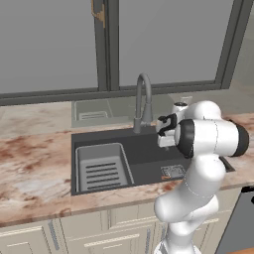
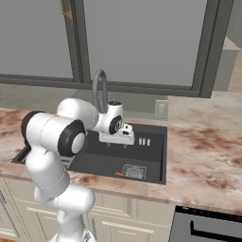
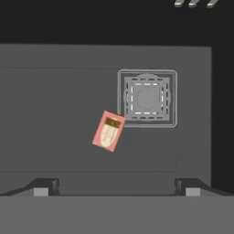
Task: Pick up the bar soap and dish brush from the sink, and place them back in the cabinet, and close the cabinet doors.
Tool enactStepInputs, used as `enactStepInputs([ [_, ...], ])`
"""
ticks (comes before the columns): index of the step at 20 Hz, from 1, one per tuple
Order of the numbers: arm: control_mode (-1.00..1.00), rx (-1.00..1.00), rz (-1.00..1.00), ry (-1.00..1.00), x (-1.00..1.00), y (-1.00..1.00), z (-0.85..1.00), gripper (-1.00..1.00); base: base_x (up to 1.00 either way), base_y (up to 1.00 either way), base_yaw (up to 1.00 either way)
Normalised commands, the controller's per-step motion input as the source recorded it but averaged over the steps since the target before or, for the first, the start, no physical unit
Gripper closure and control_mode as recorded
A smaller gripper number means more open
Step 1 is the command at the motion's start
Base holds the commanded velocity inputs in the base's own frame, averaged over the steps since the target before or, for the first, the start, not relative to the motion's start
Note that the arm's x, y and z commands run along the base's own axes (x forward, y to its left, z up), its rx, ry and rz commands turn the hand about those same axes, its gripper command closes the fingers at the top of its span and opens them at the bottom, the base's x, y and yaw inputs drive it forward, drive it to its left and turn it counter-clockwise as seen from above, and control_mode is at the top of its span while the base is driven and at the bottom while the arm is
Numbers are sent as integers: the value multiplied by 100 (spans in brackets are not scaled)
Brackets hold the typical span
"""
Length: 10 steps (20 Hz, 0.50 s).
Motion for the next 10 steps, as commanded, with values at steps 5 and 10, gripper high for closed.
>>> enactStepInputs([
  [5,-100,0,0,0,0,8,-18,-100,0,0,0],
  [10,-100,0,0,0,0,14,-16,-100,0,0,0],
])
